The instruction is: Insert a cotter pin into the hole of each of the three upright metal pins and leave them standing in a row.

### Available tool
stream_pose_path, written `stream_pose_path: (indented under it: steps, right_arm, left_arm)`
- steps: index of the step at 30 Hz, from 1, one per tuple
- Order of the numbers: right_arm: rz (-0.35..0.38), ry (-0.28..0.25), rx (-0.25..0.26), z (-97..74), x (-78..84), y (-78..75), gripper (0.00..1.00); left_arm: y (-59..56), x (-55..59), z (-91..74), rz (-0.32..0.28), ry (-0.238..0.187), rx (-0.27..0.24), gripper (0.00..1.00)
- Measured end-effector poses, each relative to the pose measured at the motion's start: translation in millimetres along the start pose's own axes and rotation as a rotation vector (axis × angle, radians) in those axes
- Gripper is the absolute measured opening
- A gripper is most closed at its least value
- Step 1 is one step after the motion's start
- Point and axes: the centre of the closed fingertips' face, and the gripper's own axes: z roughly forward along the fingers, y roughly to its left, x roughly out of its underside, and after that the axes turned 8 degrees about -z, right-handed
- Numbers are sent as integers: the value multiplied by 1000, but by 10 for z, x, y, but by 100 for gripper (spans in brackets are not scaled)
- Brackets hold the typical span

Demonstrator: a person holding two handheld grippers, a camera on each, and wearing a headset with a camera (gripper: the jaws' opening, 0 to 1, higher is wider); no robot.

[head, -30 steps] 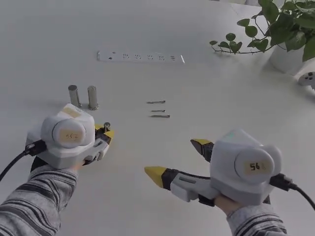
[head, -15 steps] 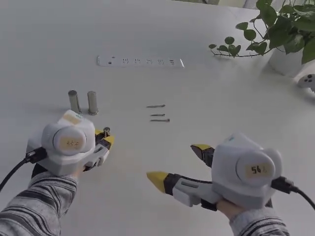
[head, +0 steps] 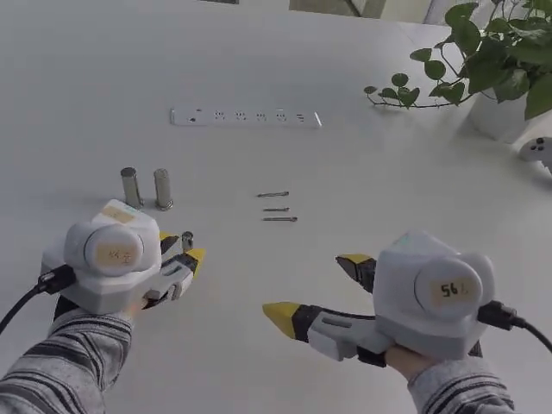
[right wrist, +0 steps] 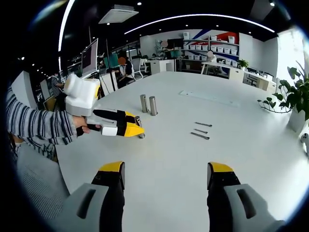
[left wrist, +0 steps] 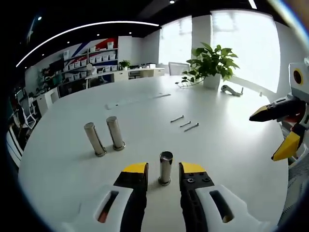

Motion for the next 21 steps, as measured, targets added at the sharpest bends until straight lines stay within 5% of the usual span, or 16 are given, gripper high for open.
stream_pose_path:
  steps: [2, 9, 21]
  right_arm:
    - [-8, 16, 0, 24, 7, -49, 64]
    - [-28, 34, -12, 133, -72, -249, 57]
    - [-111, 103, -85, 443, -199, -460, 48]
  left_arm:
    - [0, 30, -35, -37, 25, -6, 31]
    - [-7, 2, -180, 20, 10, -13, 42]
    - [16, -29, -457, -14, -10, -26, 66]
